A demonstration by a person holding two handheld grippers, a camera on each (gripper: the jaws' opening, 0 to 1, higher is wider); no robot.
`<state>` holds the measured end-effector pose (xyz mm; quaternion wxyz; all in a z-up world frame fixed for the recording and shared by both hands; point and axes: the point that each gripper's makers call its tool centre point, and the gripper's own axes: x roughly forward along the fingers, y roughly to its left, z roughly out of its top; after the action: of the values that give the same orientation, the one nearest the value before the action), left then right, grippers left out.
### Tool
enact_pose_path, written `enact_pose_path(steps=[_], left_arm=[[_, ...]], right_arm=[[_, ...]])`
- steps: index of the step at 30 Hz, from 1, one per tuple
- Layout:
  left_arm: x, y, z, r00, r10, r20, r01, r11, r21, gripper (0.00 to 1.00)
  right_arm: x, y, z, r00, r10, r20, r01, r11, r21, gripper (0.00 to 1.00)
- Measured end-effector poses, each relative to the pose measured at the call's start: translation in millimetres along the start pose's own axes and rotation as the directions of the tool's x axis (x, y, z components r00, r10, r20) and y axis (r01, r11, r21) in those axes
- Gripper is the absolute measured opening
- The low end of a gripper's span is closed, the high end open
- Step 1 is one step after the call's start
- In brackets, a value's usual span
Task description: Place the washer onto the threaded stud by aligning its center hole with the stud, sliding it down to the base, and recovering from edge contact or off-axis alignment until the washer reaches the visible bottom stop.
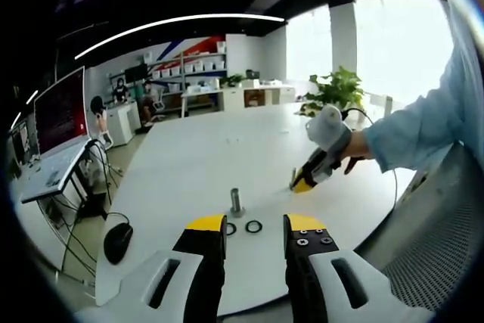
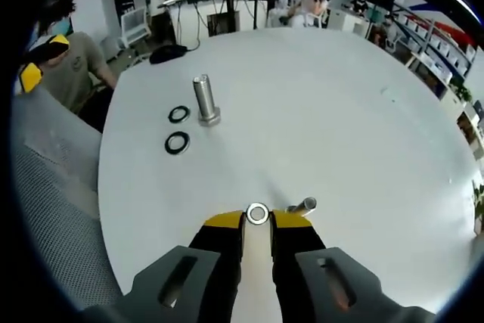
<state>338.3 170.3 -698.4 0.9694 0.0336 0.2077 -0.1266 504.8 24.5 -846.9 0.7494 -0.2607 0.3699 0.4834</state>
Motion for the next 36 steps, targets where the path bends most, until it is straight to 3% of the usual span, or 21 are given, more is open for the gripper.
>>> enact_pose_path(steps=[23,36], left_arm=[[-1,0.5,2.1,1.000,0.002,0.010,-0.002,1.000,0.001,0.28],[0,0.9,1.6,1.000,0.003,0.009,-0.003,1.000,0.002,0.28]], right_arm=[[-31,-18,22.5,0.993,-0.082,0.087,0.083,0.996,-0.012,0.15],[-30,-34,19.4,0.988,-0.133,0.079,0.134,0.991,-0.009,0.15]])
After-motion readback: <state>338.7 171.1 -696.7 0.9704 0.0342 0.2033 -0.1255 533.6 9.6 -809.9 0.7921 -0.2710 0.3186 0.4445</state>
